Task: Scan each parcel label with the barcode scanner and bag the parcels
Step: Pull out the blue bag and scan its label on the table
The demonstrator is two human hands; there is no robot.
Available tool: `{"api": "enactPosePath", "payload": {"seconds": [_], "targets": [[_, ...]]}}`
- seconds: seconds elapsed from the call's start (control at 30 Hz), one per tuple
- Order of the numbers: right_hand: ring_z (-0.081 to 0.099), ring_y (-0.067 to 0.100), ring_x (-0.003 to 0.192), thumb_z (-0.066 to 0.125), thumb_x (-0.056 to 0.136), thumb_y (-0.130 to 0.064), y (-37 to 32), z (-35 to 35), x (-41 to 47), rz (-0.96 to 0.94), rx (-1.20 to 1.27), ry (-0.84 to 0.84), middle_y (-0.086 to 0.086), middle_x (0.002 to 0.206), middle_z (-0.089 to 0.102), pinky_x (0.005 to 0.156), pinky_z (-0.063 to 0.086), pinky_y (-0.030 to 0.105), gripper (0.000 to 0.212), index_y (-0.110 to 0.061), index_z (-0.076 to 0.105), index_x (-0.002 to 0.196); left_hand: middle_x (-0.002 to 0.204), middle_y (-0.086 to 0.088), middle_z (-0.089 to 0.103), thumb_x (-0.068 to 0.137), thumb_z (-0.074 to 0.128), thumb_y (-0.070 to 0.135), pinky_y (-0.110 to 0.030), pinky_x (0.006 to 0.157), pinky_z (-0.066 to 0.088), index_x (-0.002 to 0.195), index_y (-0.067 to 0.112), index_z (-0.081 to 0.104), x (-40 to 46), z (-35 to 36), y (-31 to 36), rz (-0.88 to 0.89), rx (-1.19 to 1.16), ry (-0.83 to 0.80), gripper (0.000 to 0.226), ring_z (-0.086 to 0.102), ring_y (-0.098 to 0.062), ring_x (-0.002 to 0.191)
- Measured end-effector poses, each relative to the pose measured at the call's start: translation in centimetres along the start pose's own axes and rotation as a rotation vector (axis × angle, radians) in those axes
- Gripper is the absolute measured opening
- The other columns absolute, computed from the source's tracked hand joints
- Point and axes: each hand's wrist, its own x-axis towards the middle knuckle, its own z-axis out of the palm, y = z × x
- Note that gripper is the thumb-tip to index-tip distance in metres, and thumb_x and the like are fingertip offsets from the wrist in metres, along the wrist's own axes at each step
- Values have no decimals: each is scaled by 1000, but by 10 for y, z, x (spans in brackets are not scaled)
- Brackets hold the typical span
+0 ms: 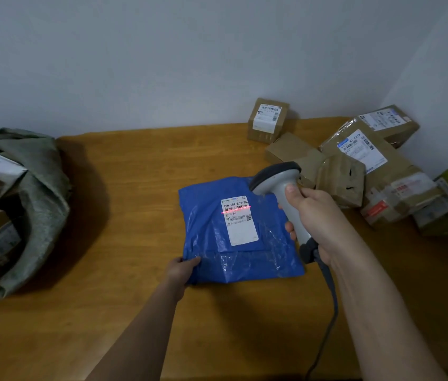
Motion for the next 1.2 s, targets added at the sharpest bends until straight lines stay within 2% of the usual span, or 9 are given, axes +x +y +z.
{"api": "enactPosePath", "payload": {"seconds": [0.07,0.17,0.23,0.37,0.47,0.7,0.9,1.1,1.2], "targets": [[54,16,58,45,102,-40,-1,-2,-3,-11,3,-1,7,71,58,55,45,31,33,-13,63,98,120,-13,57,88,71,17,-41,73,50,124,3,50,2,1,3,14,21,25,44,57,-30,102],[54,17,59,46,102,-41,-2,-5,-6,-28,5,4,9,73,59,57,46,33,32,-14,63,96,117,-15,57,83,76,22,-38,52,50,126,3,48,3,4,10,39,69,31,54,60,-38,100],[54,17,59,46,102,-40,-3,-8,-7,-40,-5,8,9,74,59,56,46,32,32,-14,63,96,114,-15,58,81,79,24,-35,48,47,123,4,48,5,9,16,50,77,61,56,60,-39,98],[54,16,58,46,102,-41,-4,-13,-10,-51,-10,3,9,73,59,55,45,31,32,-14,64,99,112,-14,60,78,81,30,-45,65,51,118,2,52,8,19,28,44,47,96,57,60,-36,99],[55,16,60,46,102,-41,-3,-17,-12,-60,-14,-4,8,75,60,58,46,33,31,-17,64,99,109,-12,59,80,79,33,-43,78,50,114,0,53,11,25,30,31,22,66,54,58,-31,96],[53,15,57,46,101,-41,-5,-28,-15,-82,-40,-11,6,67,57,55,45,30,28,-19,62,95,115,-12,62,95,61,17,-43,82,49,125,4,54,11,40,27,0,-77,-86,33,59,-30,99],[55,15,58,44,102,-43,-9,-30,-13,-94,-27,-37,7,69,58,57,46,32,33,-16,64,102,109,-13,63,99,52,8,-43,80,50,112,8,57,-4,41,33,127,-166,-12,14,61,-30,93],[54,18,56,47,99,-50,-35,4,-13,-91,128,-151,9,68,58,54,45,32,38,-15,63,104,98,-8,67,99,53,8,-34,67,53,96,10,65,-41,-7,64,328,-269,62,13,64,-23,85],[54,18,57,53,95,-53,-50,35,-21,-129,179,-215,5,64,58,54,44,33,38,-17,64,101,98,-9,69,99,52,6,-36,71,55,91,15,67,-58,-54,89,440,-364,121,19,66,-24,86]]}}
